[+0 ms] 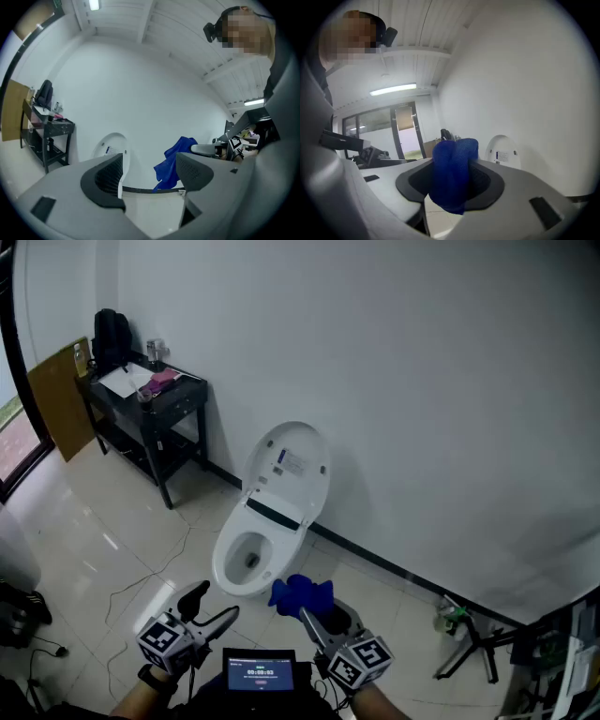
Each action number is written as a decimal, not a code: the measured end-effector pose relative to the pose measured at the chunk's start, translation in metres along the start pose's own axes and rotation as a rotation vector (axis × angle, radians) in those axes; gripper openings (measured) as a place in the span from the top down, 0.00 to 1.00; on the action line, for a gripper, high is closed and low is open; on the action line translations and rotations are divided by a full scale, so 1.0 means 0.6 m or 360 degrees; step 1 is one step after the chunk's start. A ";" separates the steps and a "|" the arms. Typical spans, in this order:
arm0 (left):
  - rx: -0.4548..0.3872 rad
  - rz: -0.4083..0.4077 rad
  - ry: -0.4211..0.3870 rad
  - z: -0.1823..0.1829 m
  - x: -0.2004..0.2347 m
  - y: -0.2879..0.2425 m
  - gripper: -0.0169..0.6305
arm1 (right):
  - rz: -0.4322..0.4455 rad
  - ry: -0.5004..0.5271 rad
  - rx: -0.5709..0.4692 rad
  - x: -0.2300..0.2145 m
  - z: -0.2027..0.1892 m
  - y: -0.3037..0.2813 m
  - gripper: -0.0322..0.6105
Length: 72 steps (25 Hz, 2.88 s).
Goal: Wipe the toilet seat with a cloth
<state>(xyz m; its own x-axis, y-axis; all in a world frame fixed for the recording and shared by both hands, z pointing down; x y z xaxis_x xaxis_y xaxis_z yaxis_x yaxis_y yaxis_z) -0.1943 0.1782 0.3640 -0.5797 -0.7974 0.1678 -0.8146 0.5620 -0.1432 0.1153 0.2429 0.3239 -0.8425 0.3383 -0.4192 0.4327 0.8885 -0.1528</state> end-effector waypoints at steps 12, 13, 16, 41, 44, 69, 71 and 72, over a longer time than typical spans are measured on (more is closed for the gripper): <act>0.0104 -0.0010 -0.0013 0.000 0.071 -0.014 0.43 | -0.0209 0.0206 0.0240 -0.078 -0.025 -0.075 0.66; 0.0121 -0.0014 -0.0025 -0.007 0.080 -0.018 0.43 | -0.0215 0.0226 0.0268 -0.088 -0.030 -0.086 0.66; 0.0175 -0.0005 -0.0033 -0.028 0.105 -0.037 0.43 | -0.0225 0.0280 0.0366 -0.129 -0.049 -0.124 0.66; 0.0738 0.0180 0.0351 -0.334 0.340 -0.489 0.54 | 0.0207 0.0875 0.1381 -0.664 -0.397 -0.722 0.66; 0.0780 0.0194 0.0422 -0.388 0.376 -0.521 0.54 | 0.0300 0.1044 0.1490 -0.696 -0.469 -0.776 0.66; 0.0864 0.0140 0.0610 -0.498 0.375 -0.531 0.54 | 0.0466 0.1029 0.2023 -0.674 -0.711 -0.669 0.65; 0.0876 0.0118 0.0588 -0.505 0.366 -0.522 0.54 | 0.0537 0.0986 0.2099 -0.642 -0.747 -0.625 0.65; 0.0880 0.0116 0.0587 -0.505 0.362 -0.519 0.54 | 0.0574 0.0994 0.2086 -0.627 -0.761 -0.606 0.65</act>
<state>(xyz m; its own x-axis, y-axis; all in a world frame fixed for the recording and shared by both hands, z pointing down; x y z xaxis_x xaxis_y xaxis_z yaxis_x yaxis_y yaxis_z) -0.0725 -0.1035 0.7408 -0.6818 -0.5792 0.4469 -0.6998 0.3381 -0.6293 0.1283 -0.0657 0.9459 -0.4815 0.8485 -0.2197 0.3295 -0.0570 -0.9424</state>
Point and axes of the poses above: the fingertips, and each gripper's own axes: y backward along the fingers, x to its left, z out of its top, the point moved 10 cm from there along y, backward along the fingers, and after that the axes turned 9 degrees about -y, right-handed, at the moved point
